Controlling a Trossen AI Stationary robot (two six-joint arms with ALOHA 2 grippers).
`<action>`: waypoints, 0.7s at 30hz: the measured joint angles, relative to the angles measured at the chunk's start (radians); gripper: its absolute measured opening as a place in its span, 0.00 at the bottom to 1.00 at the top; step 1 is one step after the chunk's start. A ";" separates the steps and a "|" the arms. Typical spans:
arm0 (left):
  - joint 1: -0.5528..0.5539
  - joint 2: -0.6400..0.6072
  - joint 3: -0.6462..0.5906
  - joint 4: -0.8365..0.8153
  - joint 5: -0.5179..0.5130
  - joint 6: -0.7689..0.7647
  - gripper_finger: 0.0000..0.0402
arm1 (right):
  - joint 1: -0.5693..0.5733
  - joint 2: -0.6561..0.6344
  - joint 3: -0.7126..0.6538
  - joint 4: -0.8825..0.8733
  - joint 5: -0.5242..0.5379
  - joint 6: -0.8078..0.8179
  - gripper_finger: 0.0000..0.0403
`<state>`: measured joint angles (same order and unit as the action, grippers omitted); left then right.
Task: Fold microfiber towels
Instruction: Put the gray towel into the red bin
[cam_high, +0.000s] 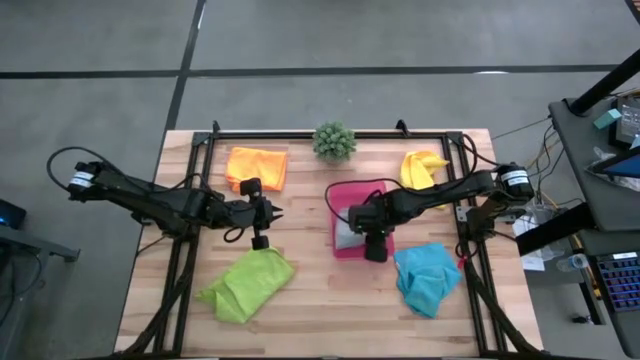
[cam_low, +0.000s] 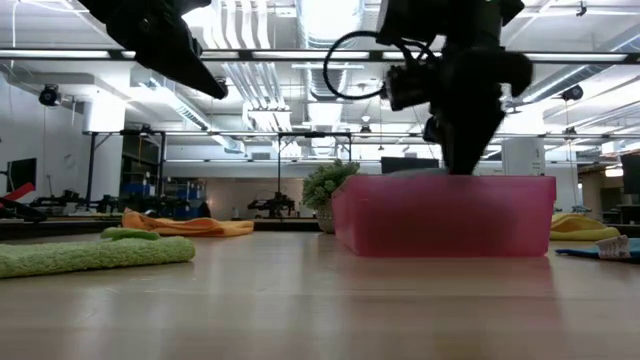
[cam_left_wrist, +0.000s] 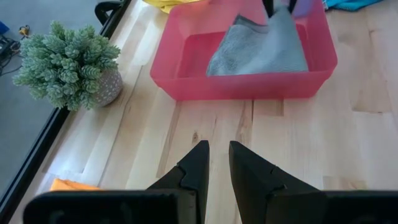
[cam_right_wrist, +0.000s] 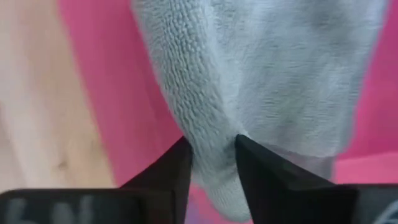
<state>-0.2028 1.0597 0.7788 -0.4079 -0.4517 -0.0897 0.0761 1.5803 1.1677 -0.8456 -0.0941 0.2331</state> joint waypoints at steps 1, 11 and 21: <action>0.000 0.000 0.000 0.000 0.000 0.000 0.12 | 0.000 -0.001 0.000 0.001 -0.022 -0.005 0.32; 0.000 0.000 0.000 0.000 0.000 -0.002 0.12 | -0.012 -0.021 0.044 0.002 0.057 -0.086 0.42; 0.000 0.000 0.000 0.000 0.000 -0.003 0.12 | -0.159 -0.001 -0.097 0.230 0.213 -0.155 0.37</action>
<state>-0.2025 1.0599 0.7788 -0.4076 -0.4515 -0.0925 -0.0827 1.5796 1.0703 -0.6153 0.1187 0.0783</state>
